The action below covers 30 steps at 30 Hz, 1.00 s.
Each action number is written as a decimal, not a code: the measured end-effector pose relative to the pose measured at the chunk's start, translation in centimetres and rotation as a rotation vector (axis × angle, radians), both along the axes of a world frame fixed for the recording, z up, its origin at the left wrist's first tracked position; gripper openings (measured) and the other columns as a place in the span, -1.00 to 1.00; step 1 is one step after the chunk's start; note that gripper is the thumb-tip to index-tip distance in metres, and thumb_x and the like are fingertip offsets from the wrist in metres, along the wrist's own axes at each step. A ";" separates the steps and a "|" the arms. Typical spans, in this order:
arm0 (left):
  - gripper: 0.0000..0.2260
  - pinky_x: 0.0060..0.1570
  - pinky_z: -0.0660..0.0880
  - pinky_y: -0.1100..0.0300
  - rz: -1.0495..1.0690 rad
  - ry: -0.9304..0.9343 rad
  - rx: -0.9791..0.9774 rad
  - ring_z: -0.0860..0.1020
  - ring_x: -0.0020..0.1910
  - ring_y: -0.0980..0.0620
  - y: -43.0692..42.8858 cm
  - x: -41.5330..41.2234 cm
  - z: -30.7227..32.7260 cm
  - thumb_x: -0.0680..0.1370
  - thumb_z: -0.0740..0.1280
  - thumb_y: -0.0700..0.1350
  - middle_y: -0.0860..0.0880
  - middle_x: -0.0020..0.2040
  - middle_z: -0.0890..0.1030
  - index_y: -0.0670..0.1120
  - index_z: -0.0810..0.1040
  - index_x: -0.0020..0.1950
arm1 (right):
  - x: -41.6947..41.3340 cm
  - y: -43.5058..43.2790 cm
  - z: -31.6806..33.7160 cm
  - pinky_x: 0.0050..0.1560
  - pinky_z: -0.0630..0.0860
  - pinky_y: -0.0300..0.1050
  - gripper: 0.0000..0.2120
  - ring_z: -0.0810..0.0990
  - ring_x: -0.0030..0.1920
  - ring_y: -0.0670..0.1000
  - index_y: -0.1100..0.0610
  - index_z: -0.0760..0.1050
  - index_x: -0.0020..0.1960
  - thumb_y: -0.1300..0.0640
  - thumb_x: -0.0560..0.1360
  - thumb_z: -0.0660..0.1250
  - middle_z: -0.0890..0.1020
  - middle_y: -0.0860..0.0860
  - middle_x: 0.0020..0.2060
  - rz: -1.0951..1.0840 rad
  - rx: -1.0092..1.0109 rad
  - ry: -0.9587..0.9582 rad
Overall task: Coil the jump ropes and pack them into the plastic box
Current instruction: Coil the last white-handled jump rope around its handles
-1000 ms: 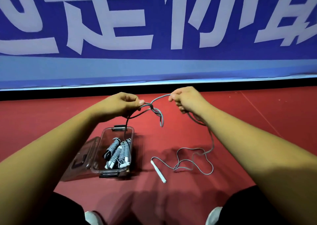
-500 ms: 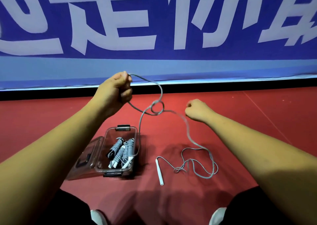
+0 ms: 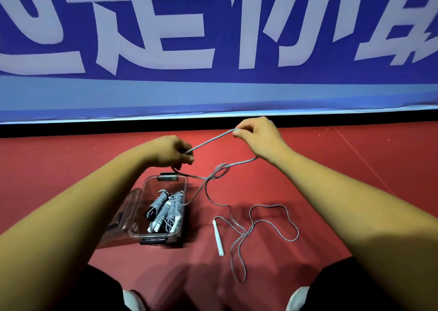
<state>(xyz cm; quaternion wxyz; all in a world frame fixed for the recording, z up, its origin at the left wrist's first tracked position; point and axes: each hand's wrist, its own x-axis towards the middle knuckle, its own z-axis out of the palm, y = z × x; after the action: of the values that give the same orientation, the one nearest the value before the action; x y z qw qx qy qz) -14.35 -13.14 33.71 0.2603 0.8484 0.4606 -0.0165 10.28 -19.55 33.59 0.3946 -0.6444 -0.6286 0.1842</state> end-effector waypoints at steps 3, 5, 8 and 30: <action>-0.81 0.01 0.56 0.12 0.147 -0.286 -0.170 0.67 -0.14 0.01 0.6 -0.7 -1.5 0.63 0.28 -0.19 -0.11 -0.26 0.65 -0.11 0.53 -0.19 | 0.0 0.0 0.3 -0.26 0.46 -0.15 -0.87 0.47 -0.46 -0.07 0.20 0.59 -0.11 0.22 0.56 0.30 0.47 -0.14 -0.53 -0.069 0.004 0.444; -0.78 0.08 0.58 0.09 0.274 -0.809 -0.523 0.66 -0.03 -0.12 0.3 -0.9 -1.5 0.67 0.18 -0.19 -0.11 -0.30 0.56 -0.15 0.45 -0.17 | 1.0 -0.2 0.5 -0.31 0.52 -0.08 -0.85 0.39 -0.58 -0.05 0.19 0.51 -0.11 0.22 0.61 0.23 0.27 -0.09 -0.61 0.009 -0.131 0.779; -0.77 -0.20 0.58 0.09 0.361 -0.990 -0.561 0.58 -0.39 -0.05 0.4 -0.8 -0.9 0.68 0.16 -0.14 -0.01 -0.45 0.35 -0.12 0.42 -0.17 | 2.8 -0.7 0.3 -0.52 0.24 -0.25 -0.85 0.16 -0.60 -0.09 0.23 0.50 -0.10 0.23 0.61 0.22 0.19 -0.05 -0.57 0.145 -0.291 0.844; -0.69 -0.58 0.05 0.31 0.413 -1.125 -0.702 0.08 -0.58 0.17 -2.4 3.6 3.1 0.70 0.08 -0.03 0.08 -0.47 0.12 -0.06 0.34 -0.23 | -3.5 -3.6 0.6 -0.33 0.45 -0.13 -0.54 0.61 -0.34 0.14 0.27 0.47 0.18 0.48 0.38 0.01 0.64 0.35 0.00 0.621 -0.544 0.572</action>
<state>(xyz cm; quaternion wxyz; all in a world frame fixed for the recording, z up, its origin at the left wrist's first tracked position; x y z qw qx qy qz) -10.76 -15.55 36.82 0.7163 0.4889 0.3750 0.3275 6.78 -23.19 34.16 0.2956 -0.4301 -0.5865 0.6194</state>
